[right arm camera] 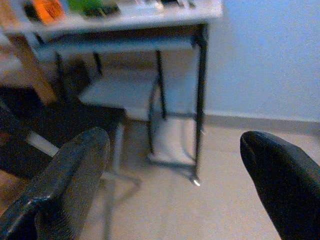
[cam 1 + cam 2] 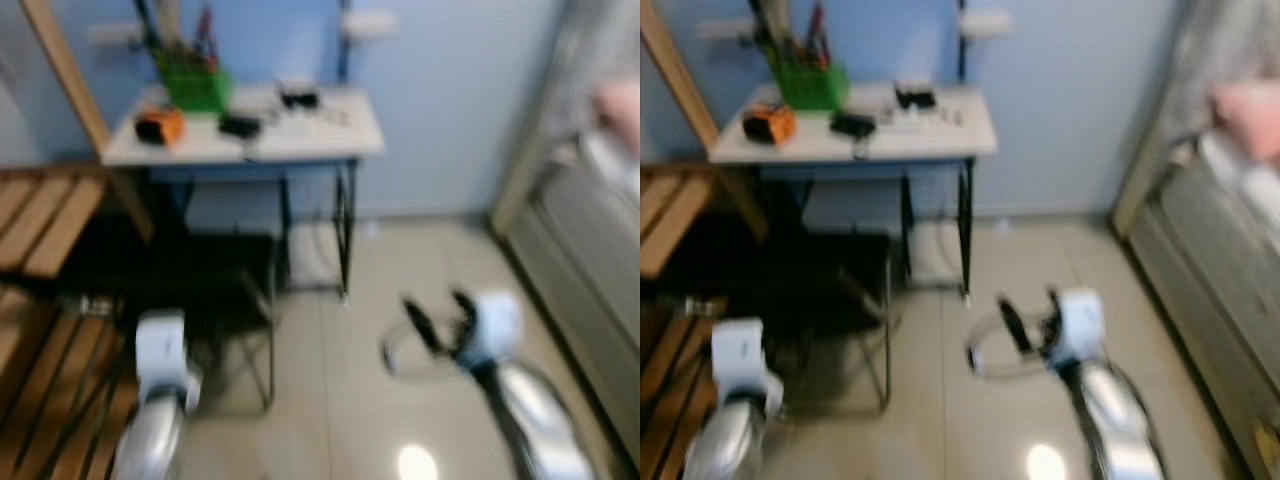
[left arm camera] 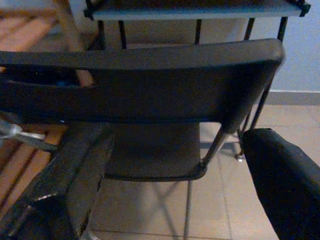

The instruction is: Clean up the room

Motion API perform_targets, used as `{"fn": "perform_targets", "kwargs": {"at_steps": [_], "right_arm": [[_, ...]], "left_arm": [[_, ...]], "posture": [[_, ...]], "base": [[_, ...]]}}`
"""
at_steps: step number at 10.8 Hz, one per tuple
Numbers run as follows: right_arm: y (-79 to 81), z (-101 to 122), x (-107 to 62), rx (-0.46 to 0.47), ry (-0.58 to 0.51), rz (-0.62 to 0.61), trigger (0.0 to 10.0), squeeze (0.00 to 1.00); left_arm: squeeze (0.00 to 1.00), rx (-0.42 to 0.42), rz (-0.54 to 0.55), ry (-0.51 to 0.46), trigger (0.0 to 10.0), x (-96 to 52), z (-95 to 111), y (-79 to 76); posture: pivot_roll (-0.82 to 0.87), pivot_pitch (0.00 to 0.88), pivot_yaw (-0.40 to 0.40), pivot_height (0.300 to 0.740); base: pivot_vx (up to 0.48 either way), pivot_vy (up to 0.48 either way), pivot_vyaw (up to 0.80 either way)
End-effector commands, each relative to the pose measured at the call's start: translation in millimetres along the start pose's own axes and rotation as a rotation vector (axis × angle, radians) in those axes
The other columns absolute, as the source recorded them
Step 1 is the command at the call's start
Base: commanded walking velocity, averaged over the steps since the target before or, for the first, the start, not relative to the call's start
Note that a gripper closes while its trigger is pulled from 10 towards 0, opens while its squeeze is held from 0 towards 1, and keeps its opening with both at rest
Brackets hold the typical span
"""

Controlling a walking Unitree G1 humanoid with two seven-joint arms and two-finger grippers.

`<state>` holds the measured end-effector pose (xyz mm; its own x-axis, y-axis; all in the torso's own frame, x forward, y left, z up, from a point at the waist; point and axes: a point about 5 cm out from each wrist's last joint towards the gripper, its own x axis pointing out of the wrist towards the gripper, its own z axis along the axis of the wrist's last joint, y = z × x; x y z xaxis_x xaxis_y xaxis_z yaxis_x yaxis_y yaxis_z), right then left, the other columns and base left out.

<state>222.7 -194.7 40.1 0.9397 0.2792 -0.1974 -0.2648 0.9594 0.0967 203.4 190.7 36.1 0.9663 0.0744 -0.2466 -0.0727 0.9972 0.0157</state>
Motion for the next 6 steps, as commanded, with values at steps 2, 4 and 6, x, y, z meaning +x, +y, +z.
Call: {"fn": "perform_targets", "kwargs": {"at_steps": [2, 4, 6], "right_arm": [[-14.7, -14.8, -14.4, -0.006, 0.055, -0.102, 10.0, 0.00], [-10.7, -14.2, -15.9, 0.009, 0.061, -0.090, 10.0, 0.00], [-11.5, -21.5, -18.8, 0.033, 0.096, -0.083, 10.0, 0.00]], "left_arm": [[0.00, -0.009, -0.040, -0.062, 10.0, 20.2, 18.4, -5.5], [0.00, -0.031, -0.064, -0.067, 10.0, 16.9, 17.9, -14.3], [0.00, -0.085, -0.041, -0.034, 10.0, 13.8, 11.8, -17.8]], "posture": [[-0.09, 0.000, 0.015, 0.740], [-0.11, 0.000, 0.023, 0.740], [-0.11, 0.000, 0.027, 0.740]], "base": [[0.000, 0.000, 0.00], [0.000, 0.000, 0.00], [0.000, 0.000, 0.00]]}}
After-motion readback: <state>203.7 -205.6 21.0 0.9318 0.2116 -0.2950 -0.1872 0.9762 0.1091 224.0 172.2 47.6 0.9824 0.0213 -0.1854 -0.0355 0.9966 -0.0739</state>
